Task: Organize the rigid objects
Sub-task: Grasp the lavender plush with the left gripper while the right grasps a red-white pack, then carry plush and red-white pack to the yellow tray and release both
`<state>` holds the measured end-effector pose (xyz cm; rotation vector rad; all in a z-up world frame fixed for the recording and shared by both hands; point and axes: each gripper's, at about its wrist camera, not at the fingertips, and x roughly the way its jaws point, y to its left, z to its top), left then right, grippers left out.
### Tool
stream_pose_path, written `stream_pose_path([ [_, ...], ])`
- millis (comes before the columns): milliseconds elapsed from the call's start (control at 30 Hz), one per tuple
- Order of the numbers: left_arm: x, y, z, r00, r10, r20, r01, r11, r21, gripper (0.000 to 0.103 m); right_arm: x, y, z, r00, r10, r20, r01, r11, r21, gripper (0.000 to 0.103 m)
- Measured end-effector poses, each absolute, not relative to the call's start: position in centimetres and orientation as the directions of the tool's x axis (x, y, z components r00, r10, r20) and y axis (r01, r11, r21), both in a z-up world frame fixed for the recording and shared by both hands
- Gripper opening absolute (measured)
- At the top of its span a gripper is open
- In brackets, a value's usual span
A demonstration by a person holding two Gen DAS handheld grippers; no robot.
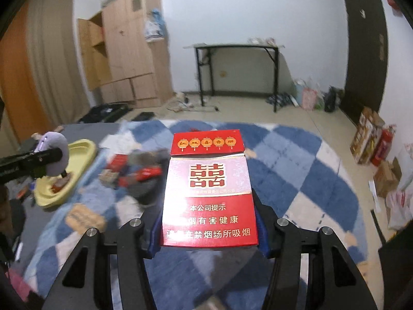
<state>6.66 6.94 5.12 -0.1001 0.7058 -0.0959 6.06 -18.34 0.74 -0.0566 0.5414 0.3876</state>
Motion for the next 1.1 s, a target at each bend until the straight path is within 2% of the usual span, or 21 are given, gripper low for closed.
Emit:
stream_pose_path([
  [200,1.4,5.0,5.8,0.790,-0.077,-0.609,0.024,0.995,-0.094,0.030,0.0,-19.9,3.3,0.766,0.372,-0.524,-0.422,0.906,0.027,0.055],
  [367,0.2,3.4,4.0,0.772,-0.111,-0.626,0.036,0.991,-0.132,0.030,-3.4,-21.2,1.7,0.746,0.340,-0.573,-0.392,0.919,0.035,0.055],
  [500,-0.1,1.9,3.7,0.775,-0.122,-0.620,0.081,0.992,-0.094,0.030,-3.6,-22.9,0.1,0.723,0.345,-0.598,-0.325,0.934,0.146,0.055],
  [600,0.1,1.6,2.9,0.759,-0.107,-0.642,0.088,0.994,-0.062,0.030,-4.1,-22.9,0.8,0.754,0.312,-0.578,-0.315,0.944,0.098,0.055],
  [767,0.1,1.8,3.0,0.760,-0.120,-0.639,0.082,0.993,-0.088,0.030,-5.2,-21.2,1.1,0.758,0.298,-0.580,-0.341,0.939,0.037,0.055],
  [1100,0.0,3.0,3.5,0.774,-0.097,-0.626,0.052,0.995,-0.090,0.030,-3.7,-19.9,0.2,0.751,0.302,-0.587,-0.353,0.935,0.029,0.055],
])
